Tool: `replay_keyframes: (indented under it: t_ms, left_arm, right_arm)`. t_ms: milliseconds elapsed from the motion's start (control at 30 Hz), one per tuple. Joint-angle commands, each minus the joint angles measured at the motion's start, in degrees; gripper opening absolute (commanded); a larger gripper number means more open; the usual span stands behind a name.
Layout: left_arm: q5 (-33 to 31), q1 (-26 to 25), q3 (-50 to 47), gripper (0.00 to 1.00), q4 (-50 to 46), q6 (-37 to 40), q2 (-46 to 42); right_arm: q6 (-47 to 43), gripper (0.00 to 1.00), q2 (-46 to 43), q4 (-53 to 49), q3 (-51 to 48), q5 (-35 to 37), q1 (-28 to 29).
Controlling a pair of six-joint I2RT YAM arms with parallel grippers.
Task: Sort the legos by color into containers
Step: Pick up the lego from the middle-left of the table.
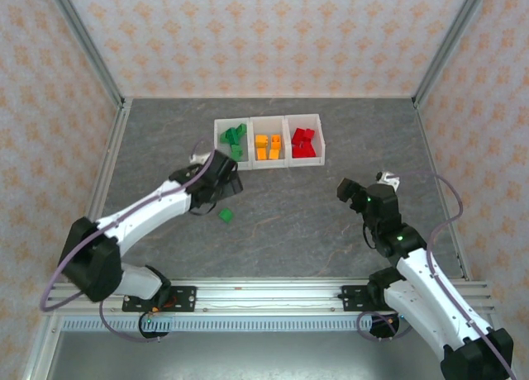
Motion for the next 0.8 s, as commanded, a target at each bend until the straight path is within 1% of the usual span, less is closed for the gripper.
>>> replay_keyframes:
  t_ms: [0, 100, 233, 300, 367, 433, 533, 600, 700, 767]
  left_arm:
    - [-2.1, -2.2, -8.1, 0.93, 2.3, -19.2, -6.2]
    - [-3.3, -5.3, -14.7, 0.94, 5.2, -27.9, -10.4]
    - [-3.5, -6.8, -16.7, 0.96, 1.8, -34.2, -10.5]
    - [-3.2, -7.1, -17.3, 0.95, 2.2, -35.4, -10.1]
    - [-2.7, -7.3, -18.0, 0.92, 4.1, -36.5, -9.8]
    - [-2.2, -7.5, -18.7, 0.86, 6.4, -38.0, -9.0]
    - [-1.0, -7.6, -19.2, 0.79, 10.7, -38.5, -7.1]
    - [-0.8, -7.8, -18.4, 0.76, 12.0, -38.5, -5.2]
    - [-1.9, -8.8, -15.9, 0.76, 12.6, -37.7, -1.5]
    - [-1.5, -8.9, -14.6, 0.76, 13.0, -37.3, 0.9]
  right_arm:
    - [0.5, 1.00, -0.1, 2.5, -0.8, -2.9, 0.1]
    - [-0.9, 1.00, -0.4, 3.1, -0.6, -3.2, 0.1]
    - [-1.3, 1.00, -0.9, 3.7, -1.0, -2.8, 0.1]
    - [-1.1, 1.00, -1.1, 4.0, -1.2, -2.9, 0.0]
    - [-0.9, 1.00, -1.1, 3.9, -1.4, -2.7, 0.1]
    - [-0.9, 1.00, -1.2, 3.7, -1.2, -2.3, 0.1]
    - [-0.7, 1.00, -1.5, 3.4, -1.1, -1.8, 0.1]
    - [-0.6, 1.00, -1.9, 3.5, -1.3, -1.6, 0.1]
    - [-0.4, 1.00, -2.1, 3.8, -1.6, -0.9, 0.1]
    - [-0.4, 1.00, -2.0, 3.7, -1.6, -0.8, 0.1]
